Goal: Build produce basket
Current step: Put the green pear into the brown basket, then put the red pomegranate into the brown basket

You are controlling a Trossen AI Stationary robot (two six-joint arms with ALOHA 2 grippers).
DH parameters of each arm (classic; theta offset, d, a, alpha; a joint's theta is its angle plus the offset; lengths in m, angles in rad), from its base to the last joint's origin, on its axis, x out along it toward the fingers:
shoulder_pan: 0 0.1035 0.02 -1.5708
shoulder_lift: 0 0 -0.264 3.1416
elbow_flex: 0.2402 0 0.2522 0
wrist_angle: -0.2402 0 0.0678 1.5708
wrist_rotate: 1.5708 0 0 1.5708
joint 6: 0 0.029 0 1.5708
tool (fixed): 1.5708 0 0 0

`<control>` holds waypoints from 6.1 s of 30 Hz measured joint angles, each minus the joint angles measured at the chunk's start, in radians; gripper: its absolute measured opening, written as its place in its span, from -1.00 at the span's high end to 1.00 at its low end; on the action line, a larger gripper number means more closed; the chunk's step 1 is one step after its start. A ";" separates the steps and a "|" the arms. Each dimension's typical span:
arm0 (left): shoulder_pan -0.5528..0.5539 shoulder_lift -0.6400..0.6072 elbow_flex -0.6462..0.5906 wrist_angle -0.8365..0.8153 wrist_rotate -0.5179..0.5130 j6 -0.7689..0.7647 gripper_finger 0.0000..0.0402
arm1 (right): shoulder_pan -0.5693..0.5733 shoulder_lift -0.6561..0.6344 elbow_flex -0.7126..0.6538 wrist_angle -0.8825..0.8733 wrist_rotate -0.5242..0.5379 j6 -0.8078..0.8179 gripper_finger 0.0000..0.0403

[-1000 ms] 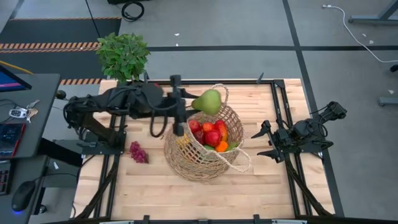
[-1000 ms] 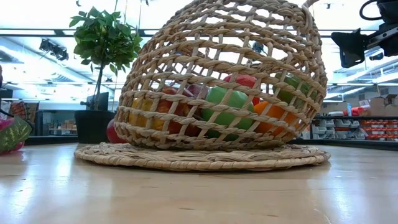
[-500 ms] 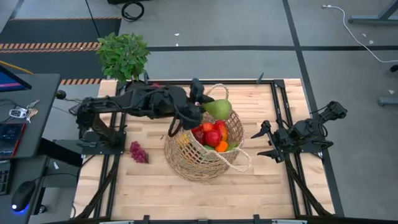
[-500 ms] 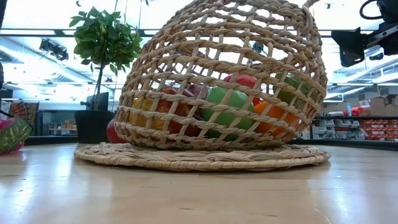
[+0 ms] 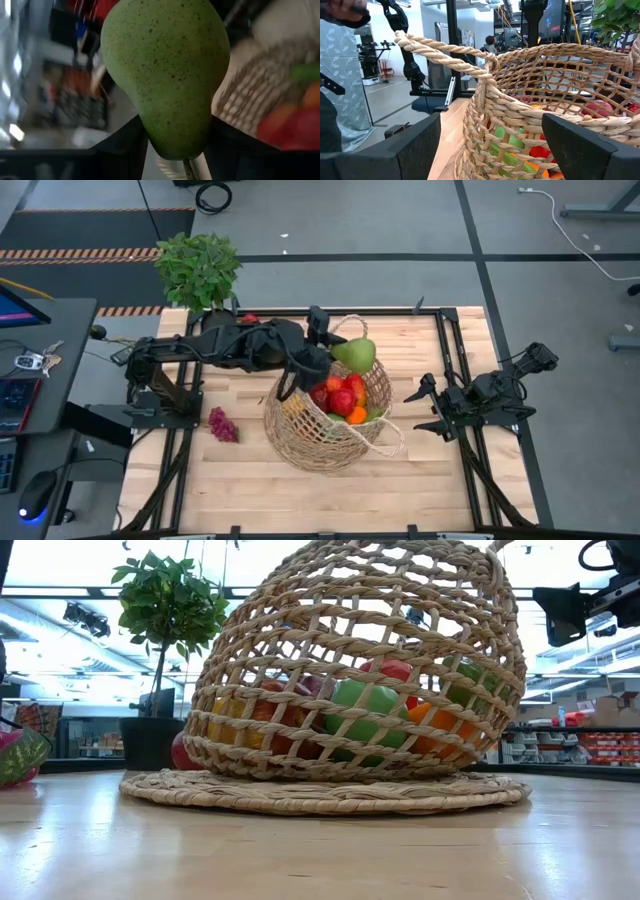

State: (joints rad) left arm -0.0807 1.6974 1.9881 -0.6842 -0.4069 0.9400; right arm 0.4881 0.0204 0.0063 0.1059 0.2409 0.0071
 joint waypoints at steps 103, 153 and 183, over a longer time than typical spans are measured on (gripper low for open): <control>0.145 0.301 0.001 -0.298 0.411 -1.795 0.17 | 0.000 0.000 0.000 0.029 0.000 0.000 -0.74; 0.077 0.367 0.131 -0.526 0.335 -1.265 -0.68 | 0.000 -0.001 0.000 0.035 0.000 0.000 -0.74; 0.349 0.096 0.139 -0.609 0.036 -1.047 -0.46 | 0.000 -0.001 0.000 0.035 0.000 0.000 -0.74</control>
State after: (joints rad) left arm 0.2681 1.7931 2.1275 -1.2928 -0.3706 -0.1069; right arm 0.4880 0.0196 0.0059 0.1409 0.2410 0.0071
